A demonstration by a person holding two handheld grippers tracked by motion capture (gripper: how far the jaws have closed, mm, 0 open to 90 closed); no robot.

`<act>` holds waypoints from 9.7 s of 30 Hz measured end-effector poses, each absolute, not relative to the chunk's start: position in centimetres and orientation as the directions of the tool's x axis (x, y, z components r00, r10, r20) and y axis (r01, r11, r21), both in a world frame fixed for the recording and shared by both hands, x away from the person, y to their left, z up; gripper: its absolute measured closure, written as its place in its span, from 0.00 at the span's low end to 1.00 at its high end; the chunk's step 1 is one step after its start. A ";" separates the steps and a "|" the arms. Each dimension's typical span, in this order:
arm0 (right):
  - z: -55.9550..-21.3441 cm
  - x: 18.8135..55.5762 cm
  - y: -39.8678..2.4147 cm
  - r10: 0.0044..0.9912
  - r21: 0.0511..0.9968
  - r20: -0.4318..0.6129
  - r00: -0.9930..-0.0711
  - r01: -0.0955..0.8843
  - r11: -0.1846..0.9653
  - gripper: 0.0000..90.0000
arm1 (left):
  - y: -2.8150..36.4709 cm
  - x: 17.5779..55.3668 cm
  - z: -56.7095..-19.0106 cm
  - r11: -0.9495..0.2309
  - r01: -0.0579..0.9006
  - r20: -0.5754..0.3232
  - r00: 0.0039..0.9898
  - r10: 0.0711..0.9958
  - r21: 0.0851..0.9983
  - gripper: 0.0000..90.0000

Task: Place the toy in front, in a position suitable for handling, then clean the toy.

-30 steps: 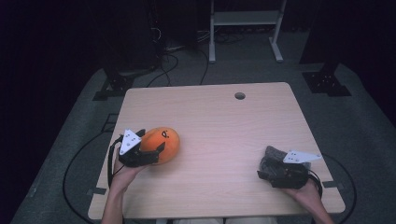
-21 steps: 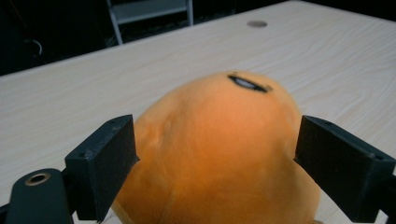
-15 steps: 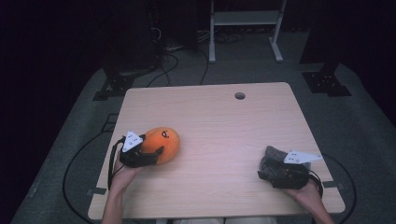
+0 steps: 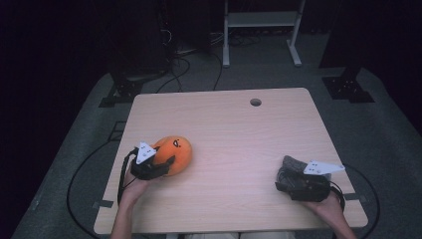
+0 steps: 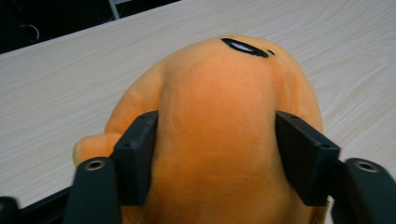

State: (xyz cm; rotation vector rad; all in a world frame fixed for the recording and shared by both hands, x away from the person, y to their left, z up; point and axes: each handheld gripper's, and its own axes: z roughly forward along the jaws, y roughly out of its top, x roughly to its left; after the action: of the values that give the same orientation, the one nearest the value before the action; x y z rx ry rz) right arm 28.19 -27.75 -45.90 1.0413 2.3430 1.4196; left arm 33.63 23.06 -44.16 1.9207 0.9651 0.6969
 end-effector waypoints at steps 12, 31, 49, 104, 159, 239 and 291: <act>-45.7 28.1 -28.2 0.663 0.847 0.174 -0.728 0.454 0.276 0.39 | 23.2 33.4 -43.5 -0.309 0.351 0.081 0.535 0.841 0.884 0.57; -45.6 27.9 -28.5 0.668 0.850 0.167 -0.725 0.449 0.275 0.39 | 22.5 32.4 -41.1 -0.202 0.282 0.010 0.561 0.828 0.938 0.60; -45.3 28.2 -29.7 0.717 0.861 0.153 -0.680 0.448 0.241 0.38 | 14.9 30.9 -40.1 -0.288 0.193 0.056 0.736 0.675 0.938 0.59; -42.6 28.4 -26.6 0.757 0.826 0.039 -0.653 0.447 0.343 0.89 | 7.1 30.7 -43.7 -0.440 0.207 0.053 0.859 0.509 0.874 0.45; -42.8 29.1 -21.3 0.658 0.879 0.091 -0.748 0.371 0.300 0.88 | 6.5 31.4 -44.3 -0.452 0.211 0.043 0.871 0.489 0.866 0.41; -41.6 28.2 -21.8 0.606 0.905 0.099 -0.789 0.325 0.275 0.89 | 3.6 28.7 -43.2 -0.523 0.009 0.268 0.851 0.451 0.852 0.42; -43.3 28.7 -22.7 0.633 0.854 0.048 -0.773 0.360 0.375 0.89 | 6.0 30.4 -44.4 -0.496 0.156 0.127 0.862 0.490 0.854 0.41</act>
State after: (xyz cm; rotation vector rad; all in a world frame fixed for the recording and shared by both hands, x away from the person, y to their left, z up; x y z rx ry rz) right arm 28.66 -22.72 -43.33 0.8758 2.3509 1.3512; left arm 30.43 6.01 -44.37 2.0790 0.4693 0.4420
